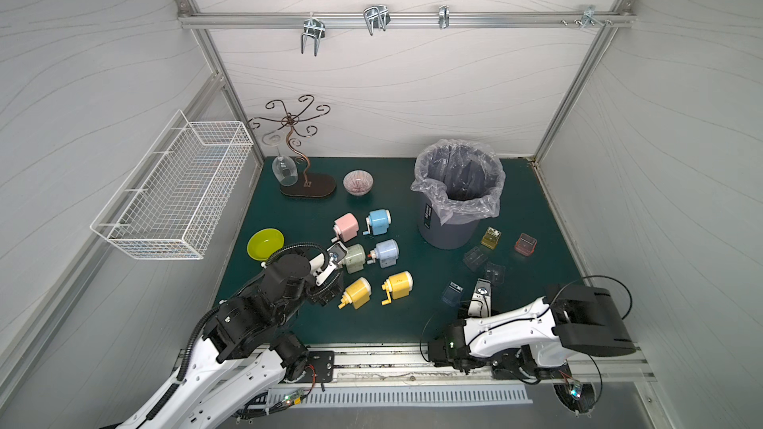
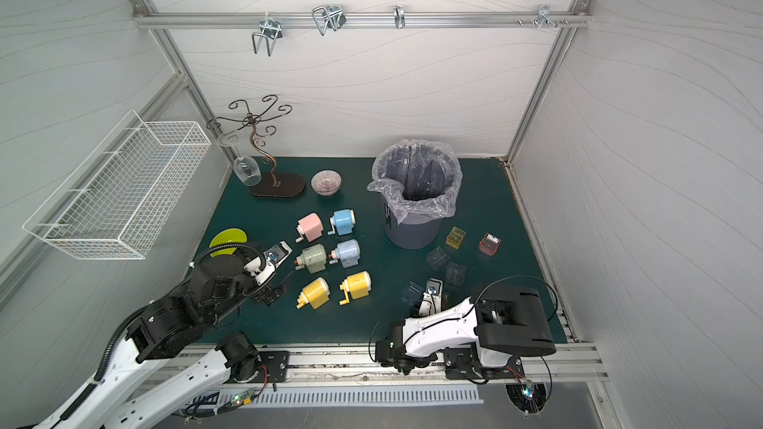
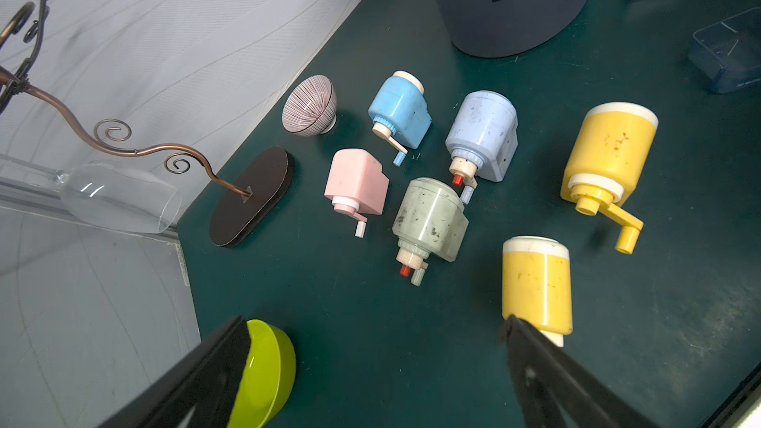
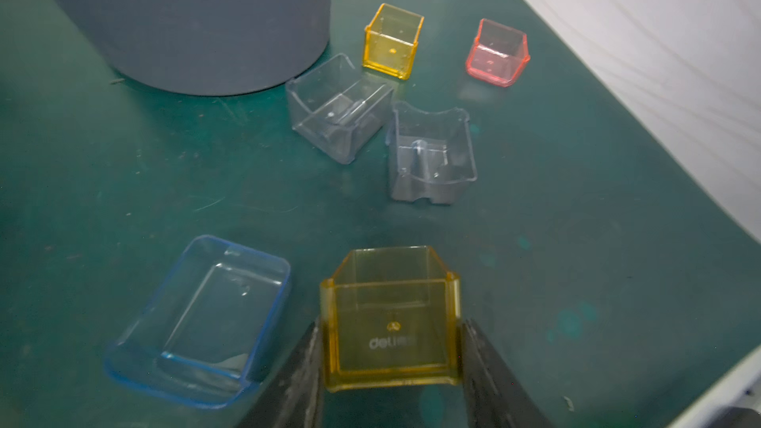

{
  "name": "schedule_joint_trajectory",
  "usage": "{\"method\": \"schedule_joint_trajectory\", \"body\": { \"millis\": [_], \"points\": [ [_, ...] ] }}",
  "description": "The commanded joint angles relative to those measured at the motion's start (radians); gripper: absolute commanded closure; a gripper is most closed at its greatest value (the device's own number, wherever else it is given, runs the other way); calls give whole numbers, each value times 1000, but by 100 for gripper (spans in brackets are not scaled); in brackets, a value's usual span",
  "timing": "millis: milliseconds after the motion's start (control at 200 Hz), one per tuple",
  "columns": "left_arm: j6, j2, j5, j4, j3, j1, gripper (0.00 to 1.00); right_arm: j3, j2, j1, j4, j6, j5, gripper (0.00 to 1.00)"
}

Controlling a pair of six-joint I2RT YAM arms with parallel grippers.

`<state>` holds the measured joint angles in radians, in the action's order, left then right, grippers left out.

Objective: Take out the pencil sharpener tray and clean the shavings
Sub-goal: Place the container at the center of the board.

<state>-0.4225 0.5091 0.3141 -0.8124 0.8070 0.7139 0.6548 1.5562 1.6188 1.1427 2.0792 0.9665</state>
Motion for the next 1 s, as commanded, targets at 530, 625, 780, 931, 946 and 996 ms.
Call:
{"method": "schedule_joint_trajectory", "body": {
  "millis": [530, 625, 780, 931, 946, 996],
  "points": [
    [80, -81, -6, -35, -11, -4, 0, -9, 85, 20, -239, 578, -53, 41],
    [85, -84, -12, -31, -16, -4, 0, 1, 73, 16, -209, 576, -47, 23],
    [82, -88, -12, -37, -14, -4, 0, 38, 56, 12, -106, 573, -25, 1],
    [81, -87, -30, -41, -8, -4, 0, 142, 1, 18, 159, 570, -23, 1],
    [79, -87, -33, -40, -6, -4, 0, 153, -7, 19, 188, 569, -23, 1],
    [79, -83, -44, -38, -2, -4, 0, 185, -42, 27, 270, 568, -9, 1]
  ]
}}
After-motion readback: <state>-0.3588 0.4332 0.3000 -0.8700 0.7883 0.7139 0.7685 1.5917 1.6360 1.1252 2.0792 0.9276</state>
